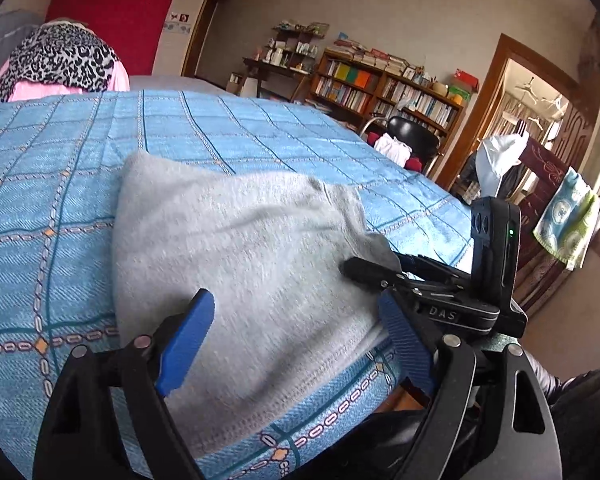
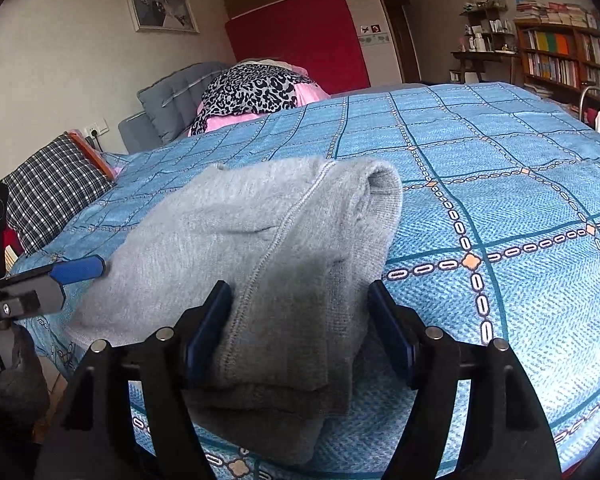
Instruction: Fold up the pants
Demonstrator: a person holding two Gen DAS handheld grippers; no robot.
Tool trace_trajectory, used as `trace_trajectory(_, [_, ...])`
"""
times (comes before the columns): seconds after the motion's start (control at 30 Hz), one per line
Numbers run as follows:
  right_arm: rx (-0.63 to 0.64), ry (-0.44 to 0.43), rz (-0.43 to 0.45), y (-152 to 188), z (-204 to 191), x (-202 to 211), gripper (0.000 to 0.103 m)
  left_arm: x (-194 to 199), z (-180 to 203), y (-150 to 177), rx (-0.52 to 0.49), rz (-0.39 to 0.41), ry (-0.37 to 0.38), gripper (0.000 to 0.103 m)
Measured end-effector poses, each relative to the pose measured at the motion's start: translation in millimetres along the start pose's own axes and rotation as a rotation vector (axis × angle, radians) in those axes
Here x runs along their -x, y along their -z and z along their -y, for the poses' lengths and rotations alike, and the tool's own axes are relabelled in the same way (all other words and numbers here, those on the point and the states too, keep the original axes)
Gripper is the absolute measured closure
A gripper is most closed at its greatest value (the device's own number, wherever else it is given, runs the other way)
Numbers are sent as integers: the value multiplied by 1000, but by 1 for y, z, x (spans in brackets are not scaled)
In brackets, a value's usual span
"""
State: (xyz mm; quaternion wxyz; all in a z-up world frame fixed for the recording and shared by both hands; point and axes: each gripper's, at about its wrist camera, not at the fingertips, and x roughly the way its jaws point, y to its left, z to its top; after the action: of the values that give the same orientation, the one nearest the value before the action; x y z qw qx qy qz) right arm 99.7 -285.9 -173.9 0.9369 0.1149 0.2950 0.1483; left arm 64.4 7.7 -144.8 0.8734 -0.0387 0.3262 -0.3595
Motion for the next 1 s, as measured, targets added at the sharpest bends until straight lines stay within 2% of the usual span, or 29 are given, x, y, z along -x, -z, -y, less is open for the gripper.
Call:
trace_trajectory(0.07, [-9, 5, 2, -5, 1, 1, 21, 2, -6, -7, 1, 20, -35, 10])
trace_trajectory(0.23, [-72, -13, 2, -13, 14, 3, 21, -5, -38, -20, 76, 8, -125, 10])
trace_trajectory(0.33, [-144, -30, -17, -16, 29, -1, 21, -16, -66, -26, 175, -43, -140, 10])
trace_trajectory(0.43, [-245, -86, -48, -17, 47, -6, 21, -33, -94, -25, 283, -136, -145, 10])
trace_trajectory(0.53, [-296, -132, -70, -19, 55, -11, 21, -44, -111, -21, 364, -192, -86, 10])
trace_trajectory(0.77, [-272, -155, -128, -27, 46, -24, 20, -51, -110, -27, 324, -231, -26, 9])
trace_trajectory(0.83, [-264, -170, -148, -27, 43, -29, 20, -55, -111, -26, 319, -241, 2, 6])
trace_trajectory(1.0, [-248, -212, -191, -31, 34, -39, 19, -57, -110, -27, 302, -251, 26, 6])
